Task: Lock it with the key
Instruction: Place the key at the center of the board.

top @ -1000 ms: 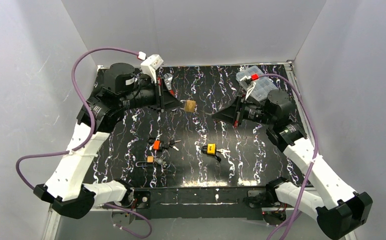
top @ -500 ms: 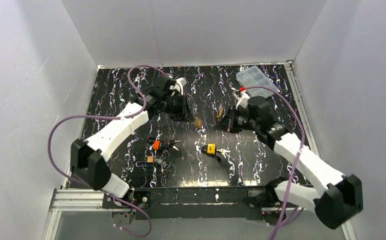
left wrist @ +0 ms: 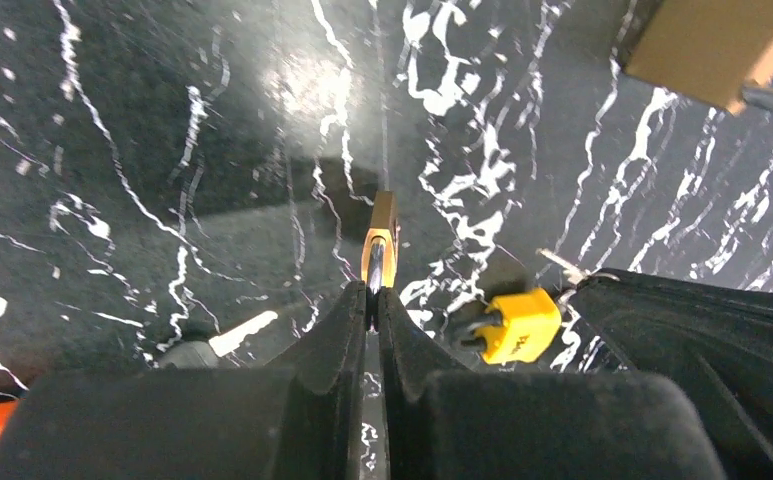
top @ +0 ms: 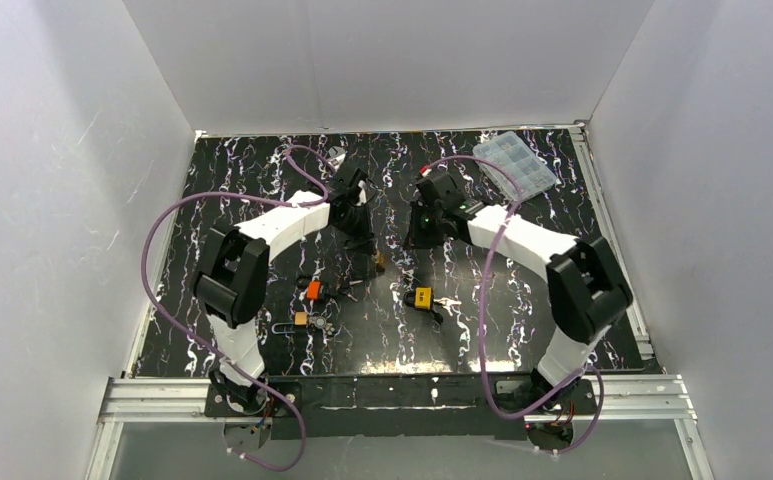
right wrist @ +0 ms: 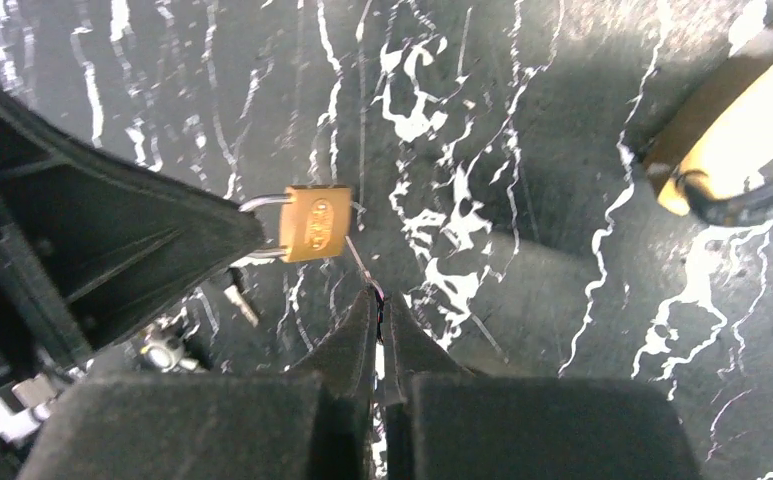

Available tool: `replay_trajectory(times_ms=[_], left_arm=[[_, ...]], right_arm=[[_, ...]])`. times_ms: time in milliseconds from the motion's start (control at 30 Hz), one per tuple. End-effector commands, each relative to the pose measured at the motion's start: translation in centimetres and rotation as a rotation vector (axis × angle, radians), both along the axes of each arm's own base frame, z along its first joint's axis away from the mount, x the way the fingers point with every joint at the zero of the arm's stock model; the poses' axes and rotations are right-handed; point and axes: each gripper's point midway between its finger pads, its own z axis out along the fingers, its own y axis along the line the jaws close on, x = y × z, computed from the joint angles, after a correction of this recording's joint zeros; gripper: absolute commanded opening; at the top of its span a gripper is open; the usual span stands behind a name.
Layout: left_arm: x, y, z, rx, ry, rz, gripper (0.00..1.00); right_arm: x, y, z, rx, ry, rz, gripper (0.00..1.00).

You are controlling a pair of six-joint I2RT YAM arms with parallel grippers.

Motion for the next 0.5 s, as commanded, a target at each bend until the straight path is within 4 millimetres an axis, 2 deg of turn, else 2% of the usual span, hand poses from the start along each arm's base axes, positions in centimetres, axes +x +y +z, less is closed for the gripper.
replay_trajectory(times_ms=[0,200,467], left_arm=[[2.7,0.5,1.6,0.005,-0.075,0.030,0.00],[4.9,0.7,-0.2,-0.028,-0.046,0.049,0.00],[7.7,2.1,-2.8,-0.014,-0.005,0.092,0.00]], right_arm=[[2.5,0.2,0.0,-0.089,-0.037,-0.043,0.01],[4.3,2.1,-1.8,-0.106,-0.008,-0.021,0.01],[7.5,3.2,-4.0,-0.177,-0.004,-0.049,0.01]])
